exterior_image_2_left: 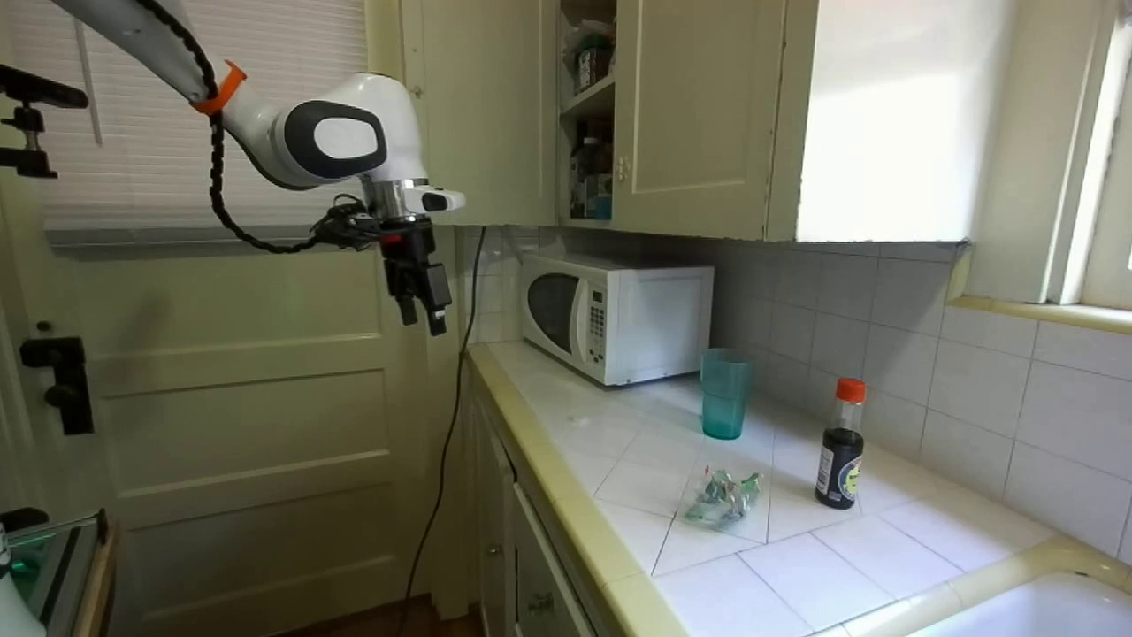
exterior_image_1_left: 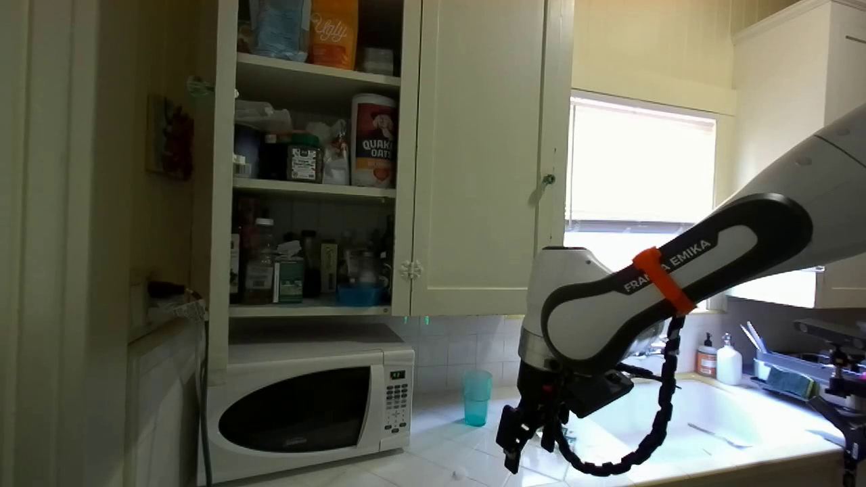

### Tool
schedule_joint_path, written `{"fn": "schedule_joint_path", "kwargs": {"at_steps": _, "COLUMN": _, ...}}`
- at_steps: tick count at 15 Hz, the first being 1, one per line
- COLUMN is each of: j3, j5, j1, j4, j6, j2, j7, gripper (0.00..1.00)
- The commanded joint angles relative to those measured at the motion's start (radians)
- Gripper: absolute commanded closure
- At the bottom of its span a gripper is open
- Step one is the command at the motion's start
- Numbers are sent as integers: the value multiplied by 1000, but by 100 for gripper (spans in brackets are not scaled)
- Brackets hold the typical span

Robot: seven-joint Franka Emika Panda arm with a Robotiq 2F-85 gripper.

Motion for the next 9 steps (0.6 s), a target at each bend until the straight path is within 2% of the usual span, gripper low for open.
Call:
{"fn": "schedule_joint_path", "kwargs": {"at_steps": 1, "j3": -47, "j5": 15, "j1": -40, "j4": -25, "j6": 88, "j2": -28, "j7": -26, "gripper": 0}}
{"fn": "schedule_joint_path", "kwargs": {"at_steps": 6, "j3": -121, "j5": 68, "j1": -61, "j4": -7, "j6": 225, "j2": -7, "j7": -84, "gripper": 0}}
{"fn": "schedule_joint_path", "kwargs": {"at_steps": 8, "j3": -158, "j5": 144, "j1": -49, "j4": -9, "j6": 218, "j2": -22, "j7": -112, "gripper": 0}}
{"fn": "schedule_joint_path", "kwargs": {"at_steps": 9, "j3": -123, "j5": 79, "j1": -66, "j4": 3, "j6": 203, "j2": -7, "j7": -71, "gripper": 0}}
